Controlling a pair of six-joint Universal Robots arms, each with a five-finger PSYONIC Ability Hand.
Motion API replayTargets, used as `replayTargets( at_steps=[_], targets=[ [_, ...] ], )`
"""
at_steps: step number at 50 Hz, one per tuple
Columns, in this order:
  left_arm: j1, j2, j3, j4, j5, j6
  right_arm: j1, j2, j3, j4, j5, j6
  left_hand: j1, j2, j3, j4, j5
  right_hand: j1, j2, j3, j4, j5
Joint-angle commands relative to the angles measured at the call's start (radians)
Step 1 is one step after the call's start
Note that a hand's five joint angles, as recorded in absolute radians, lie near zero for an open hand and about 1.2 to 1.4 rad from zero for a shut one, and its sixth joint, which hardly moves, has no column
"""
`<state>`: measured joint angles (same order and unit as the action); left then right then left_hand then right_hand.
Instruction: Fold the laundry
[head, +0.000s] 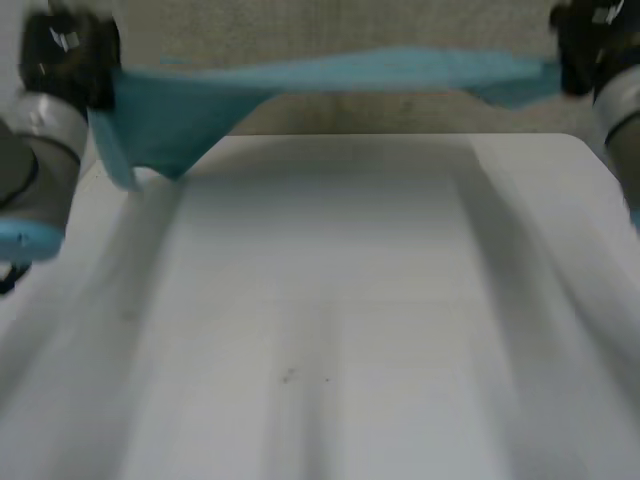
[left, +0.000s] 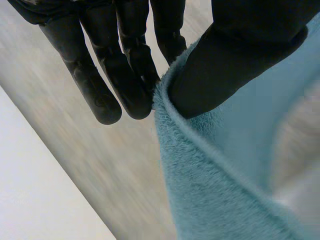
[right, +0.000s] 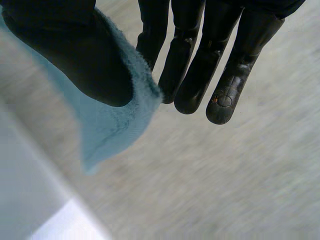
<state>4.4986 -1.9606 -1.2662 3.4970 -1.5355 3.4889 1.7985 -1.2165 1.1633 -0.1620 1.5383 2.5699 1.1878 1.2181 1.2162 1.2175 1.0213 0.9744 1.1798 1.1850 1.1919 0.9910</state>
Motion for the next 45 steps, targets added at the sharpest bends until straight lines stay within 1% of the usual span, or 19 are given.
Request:
replayTargets(
  at_steps=[1, 2, 5, 7, 8, 9, 10, 11, 12, 13, 14, 15, 21, 24, 26, 30, 38, 45],
  targets=[
    [0.004, -0.018, -0.253, -0.013, 0.024, 0.010, -0.010, -0.009, 0.240, 0.012, -0.009, -0.004, 0.209, 0.178, 0.180, 0.179, 0.200, 0.422, 0.217, 0.211, 0.204, 0.231],
    [0.004, -0.030, -0.297, -0.012, 0.023, 0.010, -0.013, -0.009, 0.290, 0.012, -0.021, -0.004, 0.209, 0.178, 0.180, 0.179, 0.200, 0.422, 0.217, 0.211, 0.204, 0.231],
    [0.004, -0.046, -0.338, -0.012, 0.023, 0.012, -0.022, -0.008, 0.331, 0.012, -0.040, -0.004, 0.209, 0.178, 0.180, 0.179, 0.200, 0.422, 0.217, 0.211, 0.204, 0.231],
    [0.002, -0.073, -0.395, -0.007, 0.025, 0.012, -0.056, -0.006, 0.384, 0.009, -0.079, 0.000, 0.180, 0.149, 0.151, 0.150, 0.172, 0.422, 0.217, 0.211, 0.204, 0.231],
    [0.002, -0.074, -0.395, -0.007, 0.025, 0.012, -0.056, -0.006, 0.385, 0.009, -0.079, 0.000, 0.180, 0.149, 0.151, 0.150, 0.171, 0.422, 0.217, 0.211, 0.204, 0.231],
    [0.001, -0.087, -0.406, -0.006, 0.025, 0.015, -0.080, -0.011, 0.394, 0.007, -0.093, 0.003, -0.053, -0.083, -0.081, -0.083, -0.061, 0.422, 0.217, 0.211, 0.204, 0.231],
    [0.001, -0.104, -0.409, -0.006, 0.023, 0.019, -0.097, -0.014, 0.395, 0.009, -0.099, 0.006, -0.215, -0.246, -0.244, -0.245, -0.223, 0.422, 0.217, 0.211, 0.204, 0.231],
    [0.001, -0.104, -0.409, -0.006, 0.023, 0.019, -0.097, -0.014, 0.395, 0.009, -0.099, 0.006, -0.217, -0.247, -0.245, -0.247, -0.225, 0.422, 0.217, 0.211, 0.204, 0.231],
    [0.001, -0.118, -0.406, -0.004, 0.021, 0.024, -0.108, -0.021, 0.395, 0.009, -0.102, 0.015, -0.333, -0.363, -0.361, -0.363, -0.341, 0.422, 0.217, 0.211, 0.204, 0.231],
    [0.001, -0.118, -0.406, -0.004, 0.021, 0.024, -0.116, -0.038, 0.395, 0.009, -0.106, 0.027, -0.334, -0.365, -0.363, -0.364, -0.342, 0.422, 0.217, 0.211, 0.204, 0.231],
    [0.001, -0.132, -0.401, -0.001, 0.020, 0.030, -0.116, -0.038, 0.395, 0.009, -0.106, 0.027, -0.465, -0.495, -0.493, -0.495, -0.473, 0.422, 0.217, 0.211, 0.204, 0.231],
    [0.001, -0.145, -0.395, 0.002, 0.020, 0.035, -0.122, -0.058, 0.394, 0.009, -0.106, 0.044, -0.516, -0.546, -0.544, -0.545, -0.524, 0.422, 0.217, 0.211, 0.204, 0.231],
    [0.004, -0.196, -0.380, 0.036, 0.018, 0.036, -0.159, -0.089, 0.392, 0.010, -0.113, 0.111, -0.531, -0.561, -0.559, -0.561, -0.539, 0.422, 0.217, 0.211, 0.204, 0.231],
    [0.004, -0.201, -0.383, 0.042, 0.017, 0.036, -0.166, -0.095, 0.392, 0.010, -0.115, 0.122, -0.549, -0.579, -0.577, -0.578, -0.557, 0.422, 0.217, 0.211, 0.204, 0.231],
    [0.005, -0.207, -0.392, 0.045, 0.015, 0.036, -0.180, -0.104, 0.394, 0.010, -0.113, 0.128, -0.642, -0.672, -0.670, -0.672, -0.650, 0.422, 0.217, 0.211, 0.204, 0.231],
    [0.005, -0.204, -0.404, 0.043, 0.011, 0.039, -0.200, -0.104, 0.392, 0.004, -0.118, 0.125, -0.681, -0.711, -0.709, -0.710, -0.689, 0.422, 0.217, 0.211, 0.204, 0.231],
    [0.016, -0.167, -0.414, 0.047, -0.002, 0.044, -0.255, -0.101, 0.366, 0.009, -0.118, 0.127, -0.675, -0.705, -0.703, -0.705, -0.683, 0.422, 0.217, 0.211, 0.204, 0.231],
    [0.031, -0.132, -0.450, 0.045, 0.000, 0.045, -0.268, -0.090, 0.360, 0.007, -0.119, 0.124, -0.654, -0.685, -0.683, -0.684, -0.662, 0.422, 0.217, 0.211, 0.204, 0.231]
  ],
)
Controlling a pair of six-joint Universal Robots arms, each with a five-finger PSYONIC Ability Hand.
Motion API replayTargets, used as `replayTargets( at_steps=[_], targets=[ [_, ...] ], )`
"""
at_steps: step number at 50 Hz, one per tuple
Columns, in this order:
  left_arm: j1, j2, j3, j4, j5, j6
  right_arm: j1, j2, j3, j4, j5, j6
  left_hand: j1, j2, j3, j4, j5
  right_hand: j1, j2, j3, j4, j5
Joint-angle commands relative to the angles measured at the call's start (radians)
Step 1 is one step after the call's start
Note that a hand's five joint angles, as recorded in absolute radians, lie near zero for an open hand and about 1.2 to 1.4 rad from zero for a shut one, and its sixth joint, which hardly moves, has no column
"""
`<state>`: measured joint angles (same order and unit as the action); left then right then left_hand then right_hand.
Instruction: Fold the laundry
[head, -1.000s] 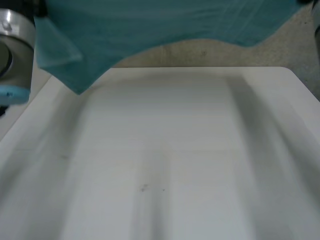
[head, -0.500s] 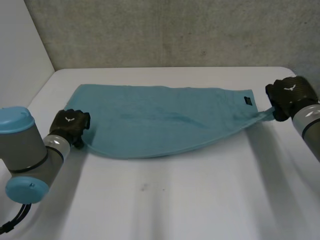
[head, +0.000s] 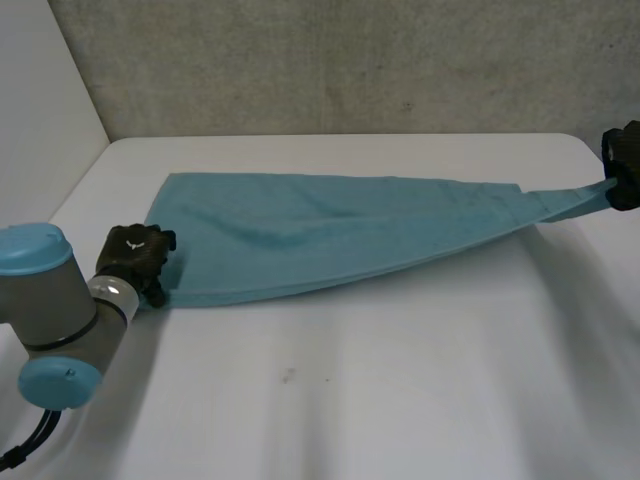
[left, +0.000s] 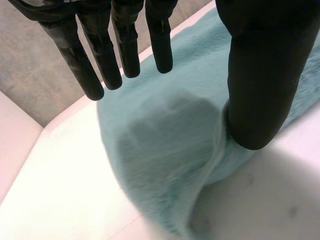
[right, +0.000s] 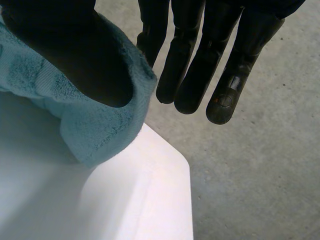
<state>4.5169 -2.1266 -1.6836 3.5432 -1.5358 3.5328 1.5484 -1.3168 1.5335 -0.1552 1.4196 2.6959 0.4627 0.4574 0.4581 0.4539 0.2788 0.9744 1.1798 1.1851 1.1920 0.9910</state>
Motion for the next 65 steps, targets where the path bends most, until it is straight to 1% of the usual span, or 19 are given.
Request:
replayTargets(
  at_steps=[1, 7, 14, 16, 17, 18, 19, 20, 24, 29, 34, 36, 40, 44, 48, 54, 57, 59, 65],
  targets=[
    [0.013, 0.034, -0.033, -0.001, 0.000, 0.001, -0.017, 0.014, -0.012, -0.001, -0.001, -0.004, 0.071, 0.076, 0.075, 0.080, 0.080, 0.422, 0.217, 0.211, 0.204, 0.231],
    [0.022, 0.037, -0.053, -0.001, 0.000, 0.003, -0.021, 0.021, -0.024, -0.003, -0.001, -0.001, 0.088, 0.094, 0.093, 0.097, 0.098, 0.422, 0.217, 0.211, 0.204, 0.231],
    [0.034, 0.028, -0.065, -0.001, 0.000, 0.051, -0.033, 0.039, -0.026, -0.004, -0.001, -0.005, 0.270, 0.276, 0.275, 0.279, 0.280, 0.422, 0.217, 0.211, 0.204, 0.231],
    [0.041, 0.031, -0.074, -0.001, 0.000, 0.078, -0.033, 0.044, -0.026, -0.004, -0.001, -0.004, 0.483, 0.489, 0.488, 0.492, 0.493, 0.422, 0.217, 0.211, 0.204, 0.231],
    [0.041, 0.031, -0.074, -0.001, 0.000, 0.078, -0.034, 0.045, -0.026, -0.004, 0.001, -0.005, 0.485, 0.490, 0.489, 0.494, 0.494, 0.422, 0.217, 0.211, 0.204, 0.231],
    [0.042, 0.037, -0.076, -0.001, 0.000, 0.087, -0.034, 0.045, -0.026, -0.004, 0.001, -0.005, 0.726, 0.731, 0.731, 0.735, 0.735, 0.422, 0.217, 0.211, 0.204, 0.231],
    [0.042, 0.037, -0.076, -0.001, 0.000, 0.087, -0.033, 0.047, -0.027, -0.004, -0.001, -0.005, 0.728, 0.734, 0.733, 0.737, 0.738, 0.422, 0.217, 0.211, 0.204, 0.231],
    [0.047, 0.043, -0.080, -0.003, -0.001, 0.093, -0.033, 0.047, -0.027, -0.001, 0.001, -0.004, 0.932, 0.937, 0.936, 0.940, 0.941, 0.422, 0.217, 0.211, 0.204, 0.231],
    [0.076, 0.155, -0.117, -0.010, -0.003, 0.095, -0.033, 0.045, -0.024, 0.025, 0.004, -0.018, 0.934, 0.939, 0.938, 0.942, 0.943, 0.422, 0.217, 0.211, 0.204, 0.231],
    [0.084, 0.333, -0.172, -0.027, -0.001, 0.097, -0.040, 0.034, -0.009, 0.199, -0.031, -0.100, 0.934, 0.939, 0.938, 0.942, 0.943, 0.422, 0.217, 0.211, 0.204, 0.231],
    [0.126, 0.501, -0.212, -0.142, 0.011, 0.113, -0.092, -0.021, 0.039, 0.374, -0.106, -0.258, 0.934, 0.939, 0.938, 0.942, 0.943, 0.422, 0.217, 0.211, 0.204, 0.231],
    [0.152, 0.580, -0.215, -0.269, 0.016, 0.132, -0.120, -0.051, 0.054, 0.438, -0.122, -0.325, 0.934, 0.939, 0.938, 0.942, 0.943, 0.422, 0.217, 0.211, 0.204, 0.231],
    [0.162, 0.643, -0.214, -0.390, 0.020, 0.158, -0.217, -0.122, 0.097, 0.622, -0.146, -0.516, 0.934, 0.939, 0.938, 0.942, 0.943, 0.422, 0.217, 0.211, 0.204, 0.231],
    [0.180, 0.700, -0.218, -0.509, 0.058, 0.192, -0.269, -0.176, 0.119, 0.717, -0.153, -0.613, 0.934, 0.939, 0.938, 0.942, 0.943, 0.422, 0.217, 0.211, 0.204, 0.231],
    [0.198, 0.703, -0.225, -0.515, 0.095, 0.196, -0.300, -0.213, 0.123, 0.763, -0.178, -0.695, 0.934, 0.939, 0.938, 0.942, 0.943, 0.422, 0.217, 0.211, 0.204, 0.231],
    [0.225, 0.622, -0.214, -0.440, 0.157, 0.192, -0.298, -0.203, 0.114, 0.717, -0.209, -0.669, 0.934, 0.939, 0.938, 0.942, 0.943, 0.422, 0.217, 0.211, 0.204, 0.231],
    [0.206, 0.507, -0.180, -0.361, 0.155, 0.201, -0.294, -0.125, 0.100, 0.608, -0.215, -0.597, 0.934, 0.939, 0.938, 0.942, 0.943, 0.422, 0.217, 0.211, 0.204, 0.231],
    [0.200, 0.457, -0.150, -0.328, 0.152, 0.198, -0.245, -0.014, 0.056, 0.489, -0.203, -0.530, 0.934, 0.939, 0.938, 0.942, 0.943, 0.422, 0.217, 0.211, 0.204, 0.231],
    [0.166, 0.239, 0.010, -0.242, 0.149, 0.193, -0.119, 0.119, -0.053, 0.385, -0.156, -0.469, 0.934, 0.939, 0.938, 0.942, 0.943, 0.422, 0.217, 0.211, 0.204, 0.231]
  ],
)
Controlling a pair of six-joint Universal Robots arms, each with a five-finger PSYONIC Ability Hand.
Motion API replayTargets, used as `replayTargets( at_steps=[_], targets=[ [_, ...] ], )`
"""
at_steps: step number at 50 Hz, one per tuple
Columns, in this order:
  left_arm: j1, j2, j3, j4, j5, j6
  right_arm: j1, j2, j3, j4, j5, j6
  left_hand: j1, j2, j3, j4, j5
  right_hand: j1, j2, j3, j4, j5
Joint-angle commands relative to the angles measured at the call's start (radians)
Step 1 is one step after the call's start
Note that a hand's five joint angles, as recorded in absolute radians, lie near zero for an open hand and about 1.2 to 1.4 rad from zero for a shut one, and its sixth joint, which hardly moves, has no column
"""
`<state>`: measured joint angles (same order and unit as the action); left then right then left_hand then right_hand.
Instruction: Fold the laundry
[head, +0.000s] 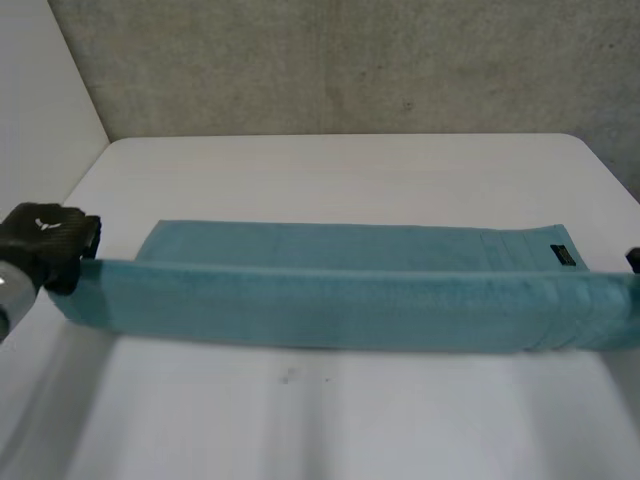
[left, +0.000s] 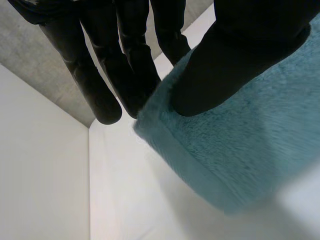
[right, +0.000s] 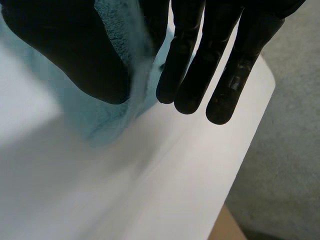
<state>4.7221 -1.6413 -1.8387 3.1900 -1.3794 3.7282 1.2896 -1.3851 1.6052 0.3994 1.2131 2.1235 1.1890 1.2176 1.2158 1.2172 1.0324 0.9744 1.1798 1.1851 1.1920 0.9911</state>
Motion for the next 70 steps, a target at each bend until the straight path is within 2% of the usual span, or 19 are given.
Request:
replayTargets(
  at_steps=[1, 2, 7, 14, 24, 25, 26, 27, 28, 29, 34, 39, 41, 47, 52, 58, 60, 65, 70],
  targets=[
    [-0.039, -0.247, 0.165, 0.111, -0.007, -0.002, 0.170, 0.236, -0.167, -0.184, 0.084, 0.111, 0.207, 0.179, 0.180, 0.179, 0.189, 0.422, 0.217, 0.211, 0.204, 0.231],
    [-0.059, -0.306, 0.218, 0.131, -0.013, -0.004, 0.194, 0.286, -0.213, -0.201, 0.126, 0.118, 0.207, 0.179, 0.180, 0.179, 0.189, 0.422, 0.217, 0.211, 0.204, 0.231],
    [-0.100, -0.471, 0.381, 0.156, -0.060, -0.002, 0.244, 0.417, -0.339, -0.289, 0.193, 0.122, 0.207, 0.179, 0.180, 0.179, 0.189, 0.422, 0.217, 0.211, 0.204, 0.231],
    [-0.109, -0.675, 0.604, 0.165, -0.110, 0.004, 0.267, 0.552, -0.451, -0.410, 0.207, 0.124, 0.207, 0.179, 0.180, 0.179, 0.189, 0.422, 0.217, 0.211, 0.204, 0.231],
    [-0.137, -0.759, 0.694, 0.277, -0.107, 0.005, 0.316, 0.699, -0.577, -0.514, 0.235, 0.130, 0.179, 0.150, 0.152, 0.150, 0.161, 0.422, 0.217, 0.211, 0.204, 0.231],
    [-0.137, -0.759, 0.694, 0.277, -0.107, 0.005, 0.320, 0.712, -0.590, -0.528, 0.244, 0.133, 0.178, 0.150, 0.152, 0.150, 0.160, 0.068, -0.137, -0.142, -0.149, -0.123],
    [-0.145, -0.759, 0.688, 0.303, -0.106, 0.005, 0.326, 0.719, -0.594, -0.545, 0.259, 0.136, -0.179, -0.208, -0.206, -0.207, -0.197, -0.554, -0.760, -0.765, -0.772, -0.746],
    [-0.154, -0.758, 0.682, 0.327, -0.099, 0.007, 0.326, 0.719, -0.594, -0.545, 0.260, 0.136, -0.593, -0.621, -0.619, -0.621, -0.610, -0.561, -0.766, -0.771, -0.778, -0.752],
    [-0.154, -0.758, 0.682, 0.327, -0.099, 0.007, 0.333, 0.721, -0.594, -0.559, 0.279, 0.147, -0.597, -0.625, -0.624, -0.625, -0.615, -0.800, -1.005, -1.011, -1.017, -0.991],
    [-0.165, -0.753, 0.671, 0.350, -0.096, 0.010, 0.341, 0.721, -0.591, -0.571, 0.301, 0.165, -1.014, -1.043, -1.041, -1.043, -1.032, -0.800, -1.005, -1.011, -1.017, -0.991],
    [-0.194, -0.710, 0.616, 0.427, -0.090, 0.030, 0.349, 0.704, -0.564, -0.582, 0.316, 0.234, -1.014, -1.043, -1.041, -1.043, -1.032, -0.800, -1.005, -1.011, -1.017, -0.991],
    [-0.197, -0.635, 0.533, 0.475, -0.090, 0.048, 0.339, 0.555, -0.484, -0.574, 0.307, 0.374, -1.014, -1.043, -1.041, -1.043, -1.032, -0.800, -1.005, -1.011, -1.017, -0.991],
    [-0.197, -0.583, 0.491, 0.478, -0.098, 0.047, 0.338, 0.459, -0.417, -0.571, 0.287, 0.436, -1.014, -1.043, -1.041, -1.043, -1.032, -0.800, -1.005, -1.011, -1.017, -0.991],
    [-0.192, -0.505, 0.414, 0.473, -0.106, 0.036, 0.320, 0.344, -0.297, -0.536, 0.195, 0.447, -1.014, -1.043, -1.041, -1.043, -1.032, -0.800, -1.005, -1.011, -1.017, -0.991],
    [-0.177, -0.419, 0.305, 0.470, -0.101, 0.032, 0.196, 0.264, -0.177, -0.372, 0.089, 0.443, -1.014, -1.043, -1.041, -1.043, -1.032, -0.800, -1.005, -1.011, -1.017, -0.991],
    [-0.178, -0.345, 0.187, 0.467, -0.098, -0.022, 0.132, 0.262, -0.114, -0.335, 0.046, 0.440, -1.014, -1.043, -1.041, -1.043, -1.032, -0.669, -0.875, -0.880, -0.887, -0.860],
    [-0.178, -0.328, 0.171, 0.467, -0.098, -0.045, 0.091, 0.264, -0.088, -0.341, -0.003, 0.440, -1.014, -1.043, -1.041, -1.043, -1.032, -0.535, -0.740, -0.746, -0.753, -0.726],
    [-0.178, -0.304, 0.141, 0.465, -0.096, -0.123, 0.047, 0.279, -0.074, -0.343, -0.082, 0.438, -1.014, -1.043, -1.041, -1.043, -1.032, -0.476, -0.681, -0.686, -0.693, -0.667],
    [-0.175, -0.302, 0.139, 0.465, -0.098, -0.140, 0.014, 0.325, -0.073, -0.395, -0.141, 0.438, -1.014, -1.043, -1.041, -1.043, -1.032, -0.394, -0.599, -0.604, -0.611, -0.585]
  ],
)
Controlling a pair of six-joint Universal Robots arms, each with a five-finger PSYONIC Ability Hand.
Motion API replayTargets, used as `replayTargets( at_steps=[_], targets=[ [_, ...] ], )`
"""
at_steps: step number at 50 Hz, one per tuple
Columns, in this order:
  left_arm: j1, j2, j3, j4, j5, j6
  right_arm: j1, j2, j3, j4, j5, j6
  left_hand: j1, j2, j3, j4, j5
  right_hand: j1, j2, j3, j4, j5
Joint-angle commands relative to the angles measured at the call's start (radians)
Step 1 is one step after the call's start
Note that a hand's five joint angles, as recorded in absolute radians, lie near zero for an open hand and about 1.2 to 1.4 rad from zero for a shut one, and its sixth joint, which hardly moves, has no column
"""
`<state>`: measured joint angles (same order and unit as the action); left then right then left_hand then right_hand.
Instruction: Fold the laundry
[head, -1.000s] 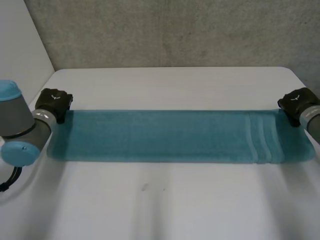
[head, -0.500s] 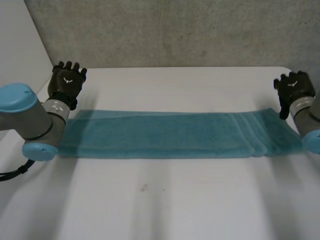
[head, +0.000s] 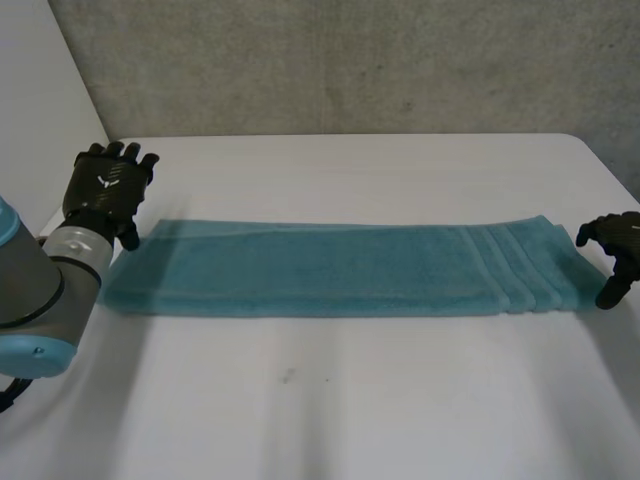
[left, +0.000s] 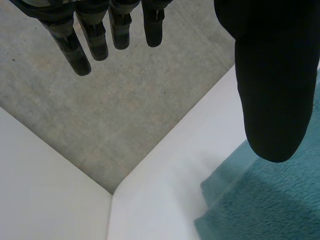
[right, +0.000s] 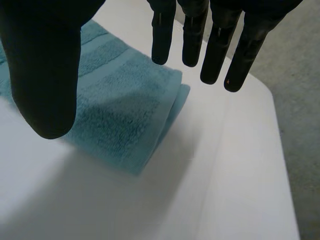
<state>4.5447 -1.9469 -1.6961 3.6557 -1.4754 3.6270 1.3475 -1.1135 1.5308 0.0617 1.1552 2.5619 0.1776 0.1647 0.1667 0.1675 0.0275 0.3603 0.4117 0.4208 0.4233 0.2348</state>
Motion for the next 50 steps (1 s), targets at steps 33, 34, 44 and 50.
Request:
replayTargets(
  at_steps=[33, 34, 44, 50],
  targets=[
    [0.013, 0.006, -0.023, 0.004, -0.008, -0.041, -0.171, 0.170, -0.106, -0.161, 0.139, -0.020, -0.002, 0.011, 0.009, 0.008, -0.027, 1.036, 0.985, 0.975, 0.973, 0.987],
    [0.013, 0.006, -0.023, 0.004, -0.008, -0.041, -0.171, 0.170, -0.106, -0.161, 0.139, -0.020, -0.002, 0.011, 0.009, 0.008, -0.027, 1.036, 0.985, 0.975, 0.973, 0.987],
    [0.031, 0.019, -0.027, 0.001, -0.011, -0.041, -0.251, 0.158, -0.185, -0.154, 0.264, -0.190, -0.002, 0.011, 0.009, 0.008, -0.027, 1.036, 0.985, 0.975, 0.973, 0.987],
    [0.030, 0.026, -0.027, 0.001, -0.011, -0.041, -0.206, 0.119, -0.199, -0.154, 0.259, -0.126, -0.002, 0.011, 0.009, 0.008, -0.027, 1.036, 0.985, 0.975, 0.973, 0.987]
  ],
)
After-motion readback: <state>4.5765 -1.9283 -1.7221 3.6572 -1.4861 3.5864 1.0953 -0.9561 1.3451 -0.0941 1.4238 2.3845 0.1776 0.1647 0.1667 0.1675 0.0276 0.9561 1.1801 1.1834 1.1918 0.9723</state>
